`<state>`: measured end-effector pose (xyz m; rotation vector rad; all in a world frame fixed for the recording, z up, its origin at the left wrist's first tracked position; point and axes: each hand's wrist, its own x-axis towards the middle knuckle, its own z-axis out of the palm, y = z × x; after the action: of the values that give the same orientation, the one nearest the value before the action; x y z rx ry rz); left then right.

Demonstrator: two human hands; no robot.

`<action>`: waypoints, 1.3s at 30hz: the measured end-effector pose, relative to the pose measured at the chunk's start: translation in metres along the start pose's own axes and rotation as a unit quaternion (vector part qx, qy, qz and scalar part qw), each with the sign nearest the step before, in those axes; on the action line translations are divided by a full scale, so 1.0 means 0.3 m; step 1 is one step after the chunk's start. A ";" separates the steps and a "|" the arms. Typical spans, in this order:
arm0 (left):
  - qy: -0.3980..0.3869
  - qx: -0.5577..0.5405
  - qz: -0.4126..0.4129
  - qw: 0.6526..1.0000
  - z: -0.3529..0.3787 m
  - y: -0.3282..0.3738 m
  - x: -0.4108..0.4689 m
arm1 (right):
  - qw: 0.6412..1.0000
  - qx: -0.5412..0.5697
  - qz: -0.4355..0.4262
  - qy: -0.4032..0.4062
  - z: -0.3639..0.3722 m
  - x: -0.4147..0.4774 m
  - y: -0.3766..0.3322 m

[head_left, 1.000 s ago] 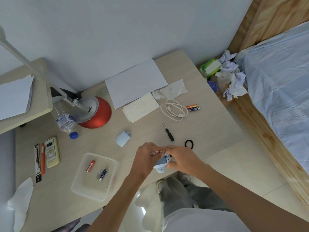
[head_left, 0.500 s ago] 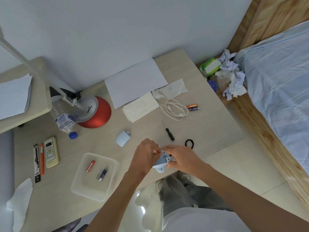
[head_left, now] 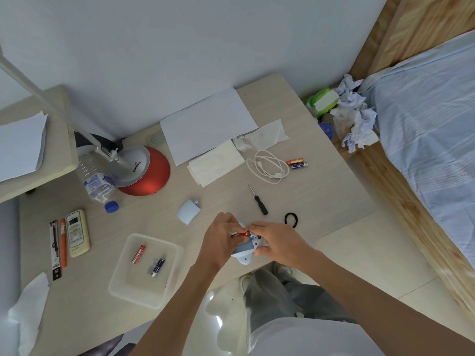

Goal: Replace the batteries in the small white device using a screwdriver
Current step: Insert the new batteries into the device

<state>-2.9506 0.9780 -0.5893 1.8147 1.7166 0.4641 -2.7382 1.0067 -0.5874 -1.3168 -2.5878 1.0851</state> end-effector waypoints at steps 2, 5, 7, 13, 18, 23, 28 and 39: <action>-0.002 -0.034 -0.027 0.999 0.007 -0.002 -0.001 | 1.000 0.007 0.005 0.001 0.000 -0.002 0.004; 0.003 -0.066 -0.068 0.995 0.018 -0.013 0.001 | 1.000 0.013 0.012 -0.003 0.004 -0.002 0.009; 0.001 -0.073 -0.077 0.994 0.023 -0.017 0.005 | 1.000 0.016 0.012 -0.004 0.004 -0.002 0.010; 0.011 -0.146 -0.119 0.982 0.025 -0.059 0.008 | 1.000 0.009 0.010 -0.003 0.003 -0.004 0.015; 0.016 -0.237 -0.171 0.956 0.033 -0.079 -0.007 | 1.000 -0.001 0.006 0.001 0.002 -0.001 0.008; -0.002 -0.279 -0.217 0.936 0.042 -0.075 0.004 | 1.000 0.013 0.013 0.002 0.002 -0.003 0.009; -0.010 -0.279 -0.210 0.937 0.033 -0.070 0.004 | 1.000 0.019 0.013 -0.006 0.003 -0.007 0.014; -0.011 -0.269 -0.212 0.940 0.031 -0.065 -0.007 | 1.000 0.019 0.007 -0.009 -0.001 -0.006 0.013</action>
<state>-2.9602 0.9740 -0.6082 1.0298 1.6902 0.6437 -2.7342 1.0072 -0.5892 -1.3265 -2.5614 1.1464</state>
